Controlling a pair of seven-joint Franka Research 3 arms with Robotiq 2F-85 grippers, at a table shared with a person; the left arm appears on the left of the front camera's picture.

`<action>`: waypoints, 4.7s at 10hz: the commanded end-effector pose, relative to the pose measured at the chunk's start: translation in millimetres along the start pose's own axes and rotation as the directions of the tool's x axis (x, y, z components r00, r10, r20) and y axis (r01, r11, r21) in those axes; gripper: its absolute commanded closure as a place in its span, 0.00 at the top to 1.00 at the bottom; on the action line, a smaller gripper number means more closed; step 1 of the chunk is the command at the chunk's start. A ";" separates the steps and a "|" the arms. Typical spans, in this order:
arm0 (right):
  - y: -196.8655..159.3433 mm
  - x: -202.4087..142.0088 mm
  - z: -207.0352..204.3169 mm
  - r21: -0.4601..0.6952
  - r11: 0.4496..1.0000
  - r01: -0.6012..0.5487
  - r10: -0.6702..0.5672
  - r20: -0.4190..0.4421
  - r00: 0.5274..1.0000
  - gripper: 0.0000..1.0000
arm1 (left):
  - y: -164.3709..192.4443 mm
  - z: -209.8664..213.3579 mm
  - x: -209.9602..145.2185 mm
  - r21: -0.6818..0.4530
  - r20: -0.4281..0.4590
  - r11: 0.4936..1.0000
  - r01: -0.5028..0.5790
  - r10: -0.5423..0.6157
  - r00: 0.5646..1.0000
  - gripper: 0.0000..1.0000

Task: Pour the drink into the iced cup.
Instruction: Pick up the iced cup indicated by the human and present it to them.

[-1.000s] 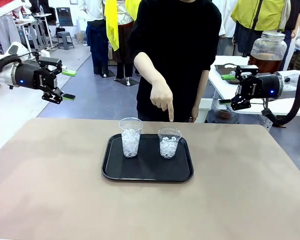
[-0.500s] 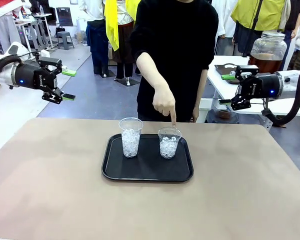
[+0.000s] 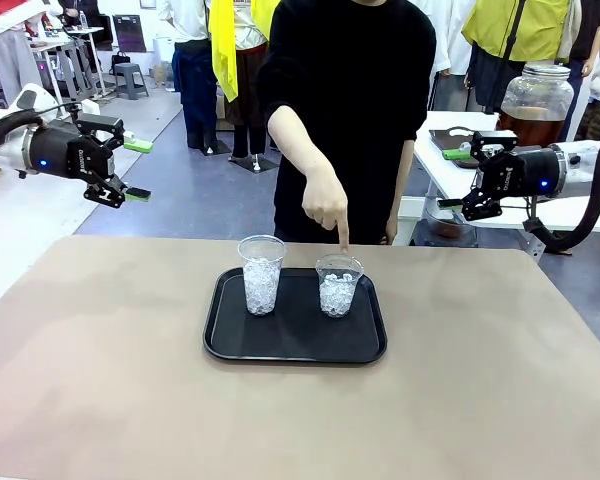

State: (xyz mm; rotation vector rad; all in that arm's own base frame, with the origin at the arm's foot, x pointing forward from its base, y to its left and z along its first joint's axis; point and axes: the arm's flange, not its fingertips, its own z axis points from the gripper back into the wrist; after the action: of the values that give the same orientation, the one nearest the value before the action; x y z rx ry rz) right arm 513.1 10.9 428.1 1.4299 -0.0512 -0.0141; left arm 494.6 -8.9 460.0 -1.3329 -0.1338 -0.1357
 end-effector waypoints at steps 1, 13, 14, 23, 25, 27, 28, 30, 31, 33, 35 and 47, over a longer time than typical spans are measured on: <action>-4.4 -9.0 4.4 0.032 0.980 -0.194 0.195 -0.034 0.980 1.00 | -0.2 1.0 -2.4 -0.003 0.001 1.000 0.000 0.000 1.000 1.00; -29.0 -28.7 0.5 0.008 0.779 -0.628 0.626 -0.083 0.775 1.00 | -0.2 1.0 -2.4 -0.003 0.001 1.000 0.000 0.000 1.000 1.00; -30.5 -32.6 -2.5 0.060 0.644 -0.763 0.765 -0.048 0.642 1.00 | -0.2 1.0 -2.4 -0.003 0.001 1.000 0.000 0.000 1.000 1.00; -120.1 -35.2 -38.7 -0.087 0.115 -0.990 0.993 -0.021 0.117 1.00 | -0.2 1.0 -2.4 -0.003 0.001 1.000 0.000 0.000 1.000 1.00; -129.3 -32.9 -42.0 -0.134 0.088 -0.987 0.995 -0.037 0.093 1.00 | -0.2 1.0 -2.4 -0.003 0.001 1.000 0.000 0.000 1.000 1.00; -127.2 -29.0 -33.3 -0.088 0.131 -0.987 0.990 -0.036 0.135 1.00 | -0.2 1.0 -2.4 -0.003 0.001 1.000 0.000 0.000 1.000 1.00; -127.2 -29.0 -33.3 -0.088 0.131 -0.987 0.990 -0.036 0.135 1.00 | -0.2 1.0 -2.4 -0.003 0.001 1.000 0.000 0.000 1.000 1.00; -127.2 -29.0 -33.3 -0.088 0.131 -0.987 0.990 -0.036 0.135 1.00 | -0.2 1.0 -2.4 -0.003 0.001 1.000 0.000 0.000 1.000 1.00; -129.0 -28.5 -33.1 -0.099 0.130 -0.987 0.990 -0.039 0.134 1.00 | -0.2 1.0 -2.4 -0.003 0.001 1.000 0.000 0.000 1.000 1.00; -146.2 -8.7 -44.3 -0.036 0.078 -0.996 0.996 -0.030 0.079 1.00 | -0.2 1.0 -2.4 -0.003 0.001 1.000 0.000 0.000 1.000 1.00; -161.6 4.3 -55.1 -0.018 0.059 -0.998 0.998 -0.011 0.059 1.00 | -0.2 1.0 -2.4 -0.003 0.001 1.000 0.000 0.000 1.000 1.00; -204.9 -0.7 -134.2 0.056 0.119 -0.991 0.990 0.068 0.123 1.00 | -0.2 1.0 -2.4 -0.003 0.001 1.000 0.000 0.000 1.000 1.00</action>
State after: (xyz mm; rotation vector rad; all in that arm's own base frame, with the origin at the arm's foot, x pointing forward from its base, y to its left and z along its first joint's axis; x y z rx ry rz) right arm 525.5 108.6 208.4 1.2067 -1.0365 1.1684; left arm 494.6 -8.9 459.5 -1.3329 -0.1329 -0.1348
